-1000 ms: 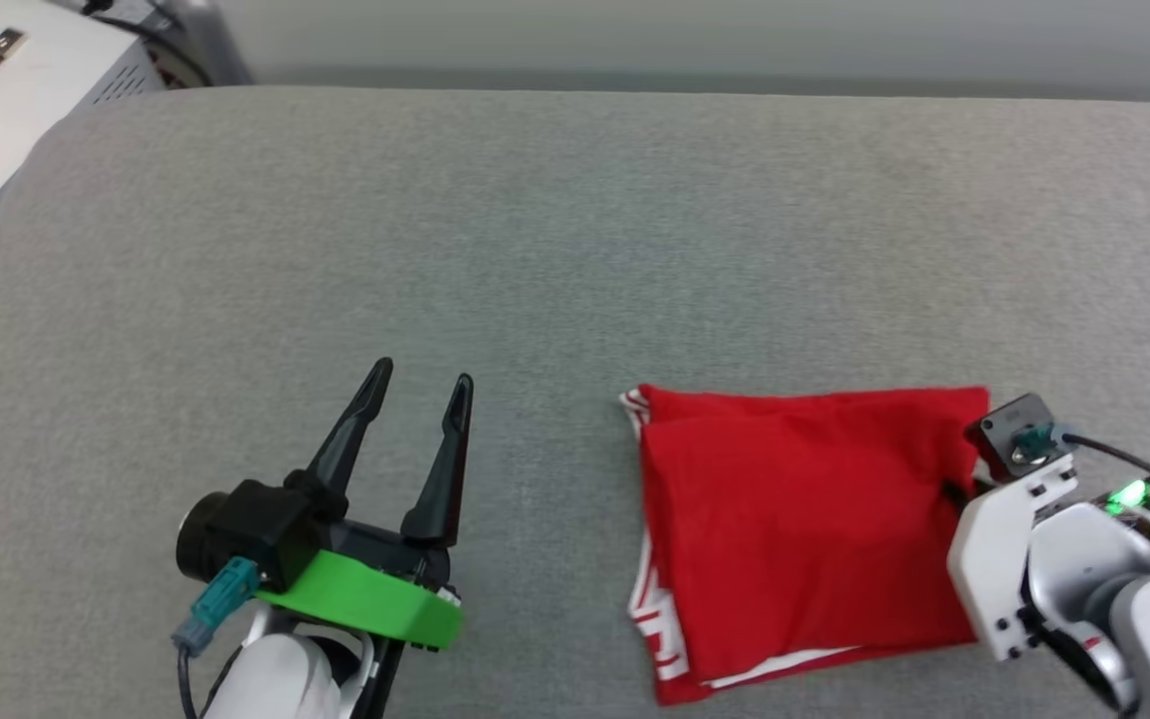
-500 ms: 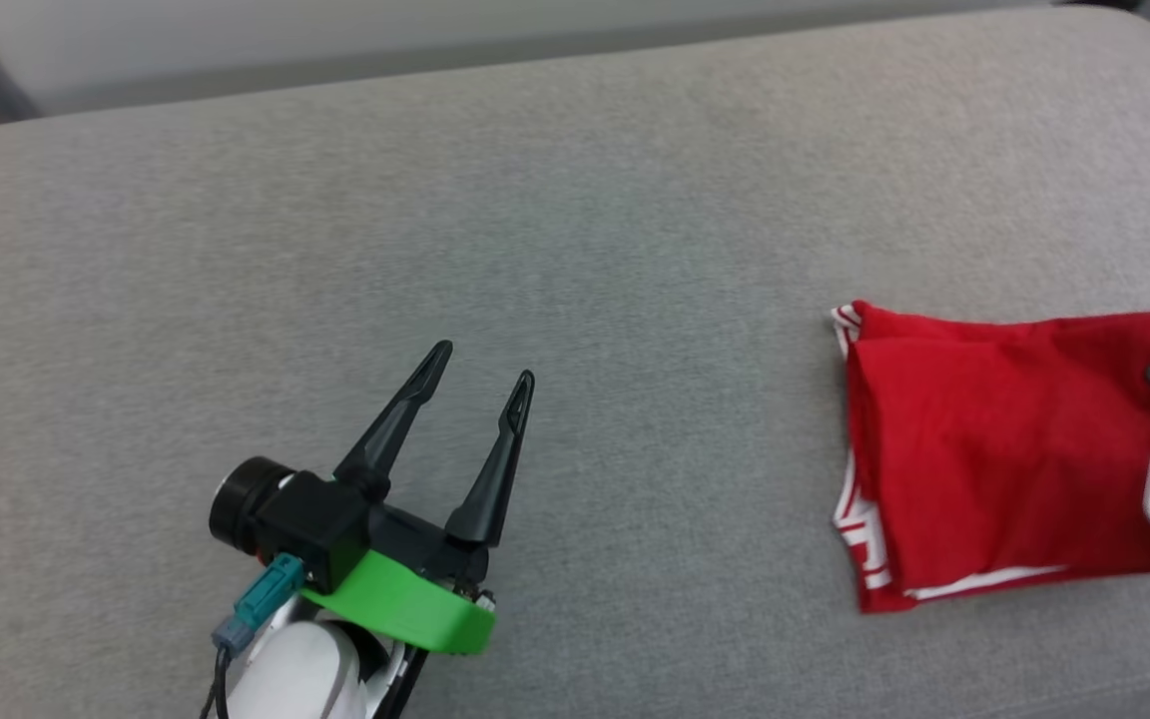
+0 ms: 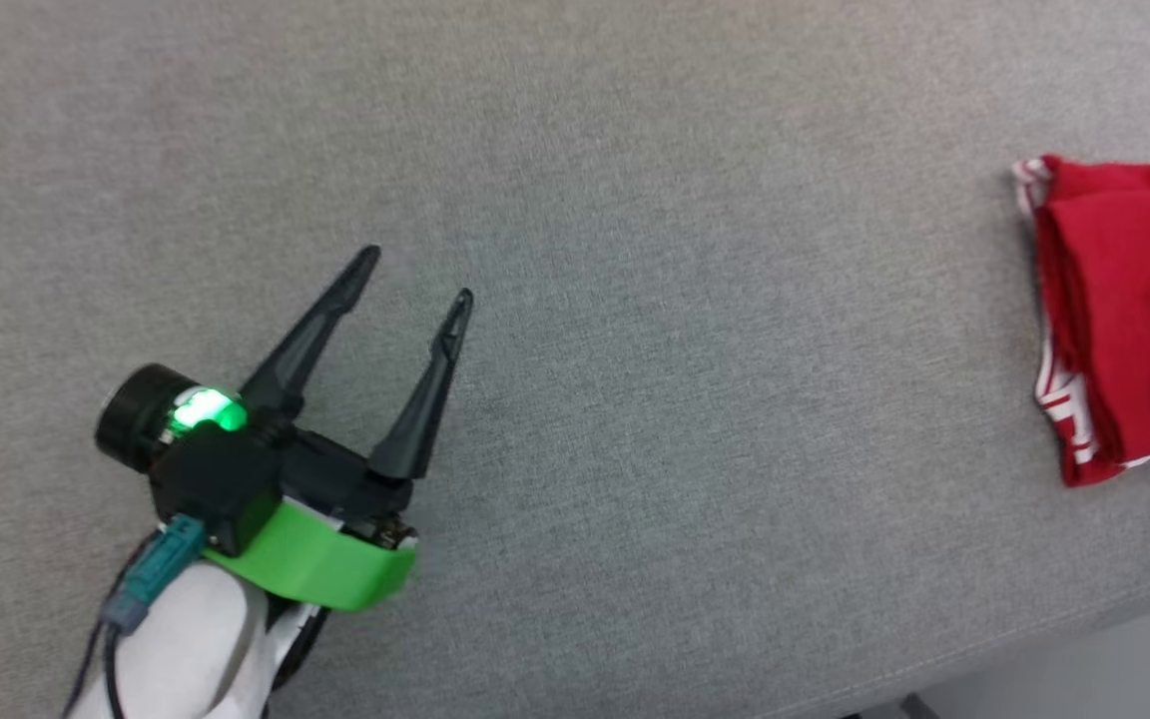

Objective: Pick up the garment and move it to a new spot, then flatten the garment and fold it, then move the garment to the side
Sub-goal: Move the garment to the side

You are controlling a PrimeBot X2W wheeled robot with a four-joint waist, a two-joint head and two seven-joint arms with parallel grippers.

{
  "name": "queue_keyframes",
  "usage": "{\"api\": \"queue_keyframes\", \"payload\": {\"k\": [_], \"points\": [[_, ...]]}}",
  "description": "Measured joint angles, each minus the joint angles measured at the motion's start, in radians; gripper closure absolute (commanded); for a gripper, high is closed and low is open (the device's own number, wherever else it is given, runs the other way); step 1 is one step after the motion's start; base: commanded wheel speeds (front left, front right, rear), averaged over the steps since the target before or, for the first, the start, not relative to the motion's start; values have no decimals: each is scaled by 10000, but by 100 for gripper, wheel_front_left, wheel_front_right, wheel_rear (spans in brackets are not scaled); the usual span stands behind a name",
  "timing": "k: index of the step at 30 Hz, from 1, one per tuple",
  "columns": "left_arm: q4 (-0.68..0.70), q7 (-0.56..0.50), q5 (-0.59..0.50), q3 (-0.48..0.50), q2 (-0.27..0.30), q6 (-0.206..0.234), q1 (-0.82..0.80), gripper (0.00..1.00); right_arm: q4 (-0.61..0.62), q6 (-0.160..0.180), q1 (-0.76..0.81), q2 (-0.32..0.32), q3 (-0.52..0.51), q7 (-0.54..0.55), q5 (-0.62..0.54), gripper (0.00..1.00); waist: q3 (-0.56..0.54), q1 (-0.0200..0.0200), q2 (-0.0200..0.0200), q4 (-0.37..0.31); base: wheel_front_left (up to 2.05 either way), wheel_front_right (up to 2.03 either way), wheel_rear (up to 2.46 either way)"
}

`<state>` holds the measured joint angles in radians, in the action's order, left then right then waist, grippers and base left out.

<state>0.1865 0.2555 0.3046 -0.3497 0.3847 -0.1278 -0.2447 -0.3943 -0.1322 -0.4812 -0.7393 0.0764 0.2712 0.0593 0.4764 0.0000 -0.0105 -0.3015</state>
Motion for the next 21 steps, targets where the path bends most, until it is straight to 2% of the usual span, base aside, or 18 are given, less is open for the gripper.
{"api": "queue_keyframes", "payload": {"k": [8,15,16,17,21], "points": [[1225,-255,36,654,685,13,-278,0,-1975,-2,-1243,416,-1691,-1279,-805,100,1383,1,0,-83,0,0,0],[1862,-464,44,869,907,132,-299,0,-3137,-2,-2009,836,-2646,-1870,-1630,100,2261,2,0,-30,0,0,0],[1875,-464,46,880,909,134,-299,0,-3239,-2,-2050,905,-2690,-1944,-1689,72,2324,2,0,-21,0,0,0],[1883,-464,48,886,911,150,-298,0,-3350,-2,-2091,986,-2755,-2069,-1783,0,2379,2,0,-7,0,0,0],[1789,-433,86,828,880,178,-296,0,-3735,-2,-2206,1145,-2961,-2543,-2148,0,2319,2,0,48,0,0,0]]}}
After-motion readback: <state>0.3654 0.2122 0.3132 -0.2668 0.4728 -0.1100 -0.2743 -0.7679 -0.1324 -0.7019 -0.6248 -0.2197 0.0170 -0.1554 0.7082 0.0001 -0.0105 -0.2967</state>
